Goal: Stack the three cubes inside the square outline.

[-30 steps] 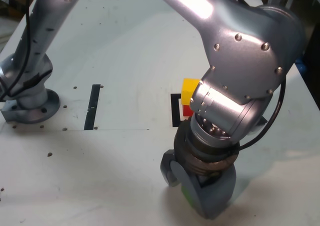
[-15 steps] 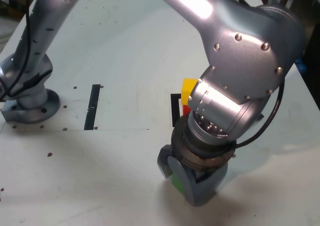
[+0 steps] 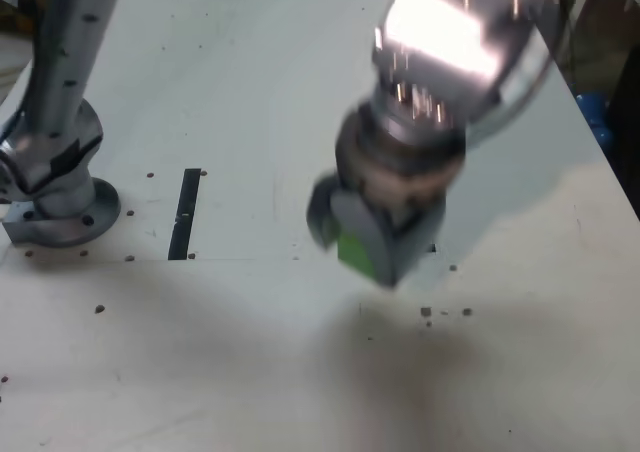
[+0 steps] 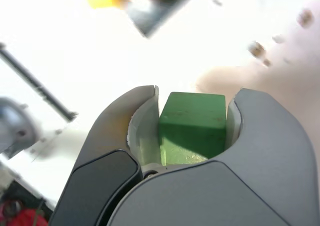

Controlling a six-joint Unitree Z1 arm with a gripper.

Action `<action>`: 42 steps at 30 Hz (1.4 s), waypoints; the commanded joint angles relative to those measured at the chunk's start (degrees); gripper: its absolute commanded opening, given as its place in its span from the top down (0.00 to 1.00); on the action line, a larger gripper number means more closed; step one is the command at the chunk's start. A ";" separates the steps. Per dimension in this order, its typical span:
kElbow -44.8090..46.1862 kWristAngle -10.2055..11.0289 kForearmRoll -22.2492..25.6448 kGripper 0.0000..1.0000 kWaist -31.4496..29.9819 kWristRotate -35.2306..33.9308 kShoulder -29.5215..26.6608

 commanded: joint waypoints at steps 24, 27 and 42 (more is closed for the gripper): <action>0.83 -7.52 1.63 0.69 23.18 -4.24 -7.46; 0.76 -7.75 1.43 0.69 24.04 -3.49 -6.57; 0.50 -8.41 0.02 0.69 24.70 -2.54 -2.82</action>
